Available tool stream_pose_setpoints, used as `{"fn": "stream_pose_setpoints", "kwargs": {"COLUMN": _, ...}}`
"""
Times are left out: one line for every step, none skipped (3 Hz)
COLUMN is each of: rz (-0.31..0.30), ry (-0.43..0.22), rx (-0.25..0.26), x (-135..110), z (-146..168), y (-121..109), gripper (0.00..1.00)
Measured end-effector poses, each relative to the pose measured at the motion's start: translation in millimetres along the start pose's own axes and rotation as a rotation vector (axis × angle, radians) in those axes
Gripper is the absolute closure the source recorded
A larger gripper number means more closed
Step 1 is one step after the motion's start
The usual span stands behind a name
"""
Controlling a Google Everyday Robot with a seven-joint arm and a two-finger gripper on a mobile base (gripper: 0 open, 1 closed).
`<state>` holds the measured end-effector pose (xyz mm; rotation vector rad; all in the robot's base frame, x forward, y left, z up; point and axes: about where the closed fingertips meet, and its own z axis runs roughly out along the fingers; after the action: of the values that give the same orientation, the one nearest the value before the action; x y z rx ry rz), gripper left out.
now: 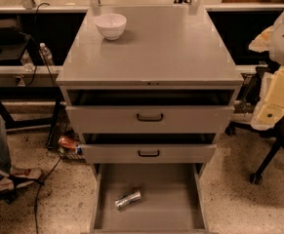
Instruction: Pick redbull can from bottom drawer and place on counter
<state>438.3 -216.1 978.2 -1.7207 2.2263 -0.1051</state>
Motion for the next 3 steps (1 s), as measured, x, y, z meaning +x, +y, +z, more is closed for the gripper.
{"fn": "stream_pose_setpoints", "kwargs": {"rz": -0.008, "ry": 0.004, "rx": 0.010, "x": -1.6, "z": 0.7, "y": 0.7, "gripper": 0.00}}
{"fn": "stream_pose_setpoints", "kwargs": {"rz": -0.050, "ry": -0.043, "rx": -0.046, "x": -8.4, "z": 36.1, "y": 17.0, "gripper": 0.00}}
{"fn": "stream_pose_setpoints", "kwargs": {"rz": -0.059, "ry": -0.115, "rx": -0.194, "x": -9.8, "z": 111.1, "y": 57.6, "gripper": 0.00}}
